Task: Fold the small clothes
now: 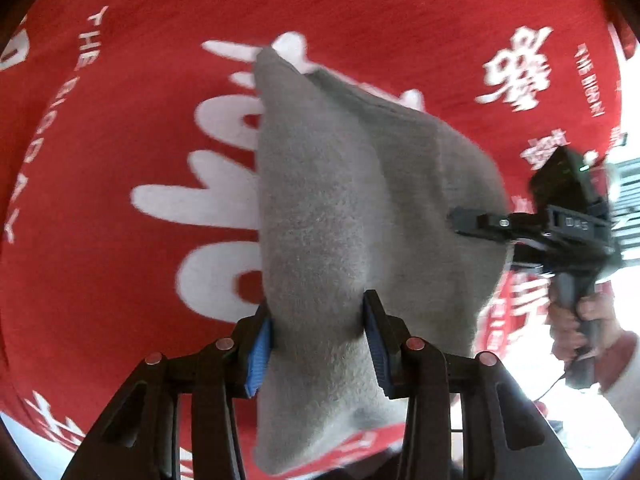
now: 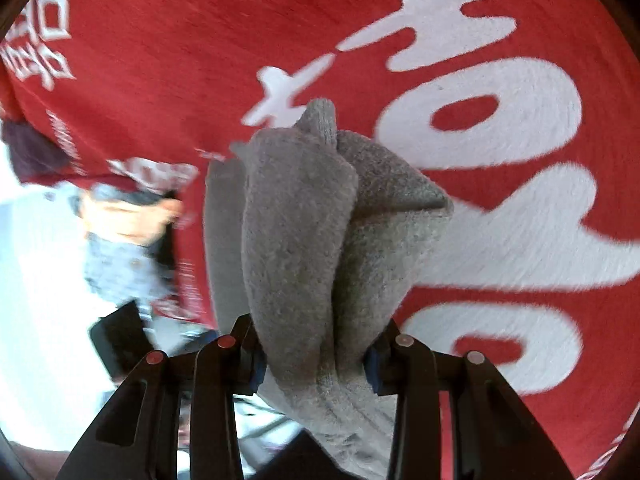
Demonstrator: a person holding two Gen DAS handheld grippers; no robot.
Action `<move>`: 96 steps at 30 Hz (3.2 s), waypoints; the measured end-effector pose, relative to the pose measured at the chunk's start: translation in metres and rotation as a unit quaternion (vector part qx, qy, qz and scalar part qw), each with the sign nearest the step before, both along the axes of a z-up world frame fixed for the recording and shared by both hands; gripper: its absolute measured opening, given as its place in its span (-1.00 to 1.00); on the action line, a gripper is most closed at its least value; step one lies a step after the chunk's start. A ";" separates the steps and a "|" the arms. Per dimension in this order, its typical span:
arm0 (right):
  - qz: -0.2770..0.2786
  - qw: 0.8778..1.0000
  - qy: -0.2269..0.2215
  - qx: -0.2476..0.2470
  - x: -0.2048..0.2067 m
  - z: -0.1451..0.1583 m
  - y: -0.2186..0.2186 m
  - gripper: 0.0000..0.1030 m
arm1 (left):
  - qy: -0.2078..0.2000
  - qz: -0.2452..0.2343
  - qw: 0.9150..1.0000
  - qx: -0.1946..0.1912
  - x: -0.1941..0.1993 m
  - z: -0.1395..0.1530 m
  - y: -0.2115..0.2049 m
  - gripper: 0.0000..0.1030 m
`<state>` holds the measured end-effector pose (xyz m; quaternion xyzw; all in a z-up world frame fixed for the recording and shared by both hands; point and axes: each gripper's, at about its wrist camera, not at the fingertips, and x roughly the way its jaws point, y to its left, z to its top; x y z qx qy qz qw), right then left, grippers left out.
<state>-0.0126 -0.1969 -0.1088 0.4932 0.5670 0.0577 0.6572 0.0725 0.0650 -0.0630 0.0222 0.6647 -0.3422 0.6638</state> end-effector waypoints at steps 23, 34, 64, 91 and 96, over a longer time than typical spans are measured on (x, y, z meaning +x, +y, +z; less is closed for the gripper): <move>-0.034 0.996 0.023 -0.079 -0.017 0.017 -0.006 -0.69 | -0.049 0.066 0.994 0.076 0.001 0.001 0.037 0.09; 0.056 0.976 0.063 -0.201 -0.011 0.010 -0.012 -0.79 | -0.081 0.043 0.991 0.100 -0.016 -0.002 0.022 0.28; 0.077 0.982 0.052 -0.167 -0.106 0.013 0.062 -1.00 | -0.074 -0.029 0.990 0.119 -0.059 -0.014 0.023 0.45; 0.062 0.976 0.068 -0.195 -0.105 0.011 0.069 -1.00 | -0.066 -0.025 0.986 0.154 -0.068 -0.033 0.017 1.00; 0.058 0.978 0.072 -0.188 -0.108 0.013 0.066 -1.00 | -0.061 -0.006 0.987 0.148 -0.070 -0.033 0.025 1.00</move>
